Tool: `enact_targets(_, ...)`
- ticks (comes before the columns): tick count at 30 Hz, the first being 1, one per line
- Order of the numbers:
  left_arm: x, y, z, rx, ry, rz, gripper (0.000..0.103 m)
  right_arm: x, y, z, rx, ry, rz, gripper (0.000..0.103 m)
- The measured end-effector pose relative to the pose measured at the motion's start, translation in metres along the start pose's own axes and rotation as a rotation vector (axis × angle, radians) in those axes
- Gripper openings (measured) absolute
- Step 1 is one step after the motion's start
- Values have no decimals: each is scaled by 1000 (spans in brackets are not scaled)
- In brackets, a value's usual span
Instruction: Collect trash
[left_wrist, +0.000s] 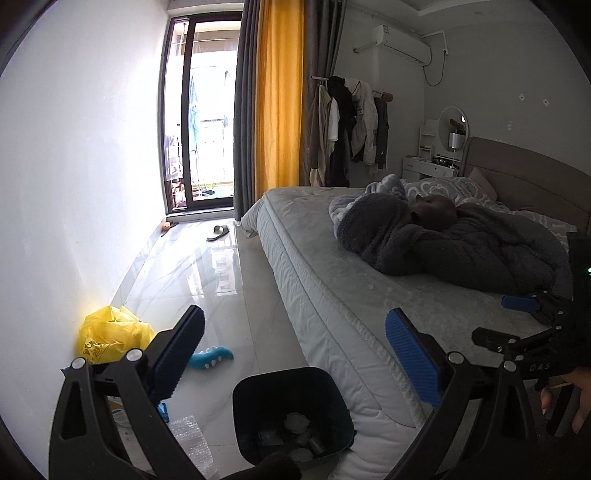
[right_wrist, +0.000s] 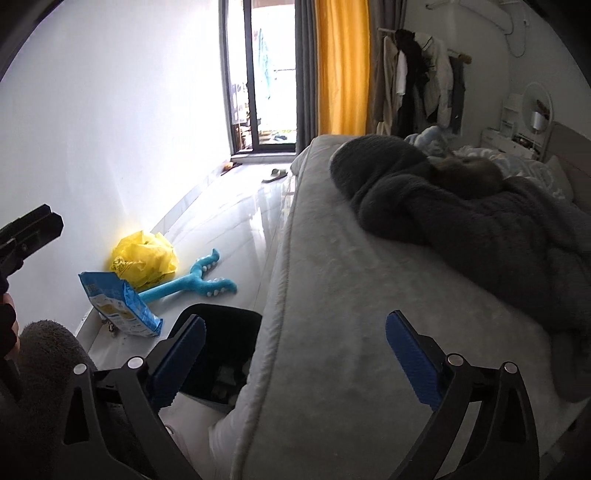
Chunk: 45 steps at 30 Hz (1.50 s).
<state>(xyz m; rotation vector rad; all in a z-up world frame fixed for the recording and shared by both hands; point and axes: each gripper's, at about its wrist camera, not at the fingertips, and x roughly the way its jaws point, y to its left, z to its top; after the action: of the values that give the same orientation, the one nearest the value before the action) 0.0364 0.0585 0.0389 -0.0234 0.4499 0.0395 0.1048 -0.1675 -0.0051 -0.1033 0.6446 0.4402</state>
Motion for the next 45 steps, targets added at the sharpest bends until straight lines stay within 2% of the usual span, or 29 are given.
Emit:
enact_targets(6,-4,-29,-8,16,-19,-39,100,-65,-44,-23,40,-134,-96,100)
enact_targets(12,-1,-51,-23,42,-17,-56,100,-101,-92,-51,119,-177,-187,100)
enact_targets(16,0,-58,-35,70,-17,-52,100,-110,-105,-72,128,-177,-223,100)
enact_targets(19,6,-63,-50,80,-5,-40,100,-109,-114,-85,131,-143,-226,100)
enact_targets(22,17,-69,-63,77,24,-40,100,-118,-120,-91,148,-156,-219,100)
enact_targets(28,20,-76,-62,54,29,-75,100,-133,-133,-99,180,-183,-180,100)
enact_targets(39,15,-96,-67,138,20,-107,100,-139,-133,-102,160,-198,-143,100)
enact_targets(45,16,-97,-67,139,21,-108,100,-137,-133,-101,155,-196,-144,100)
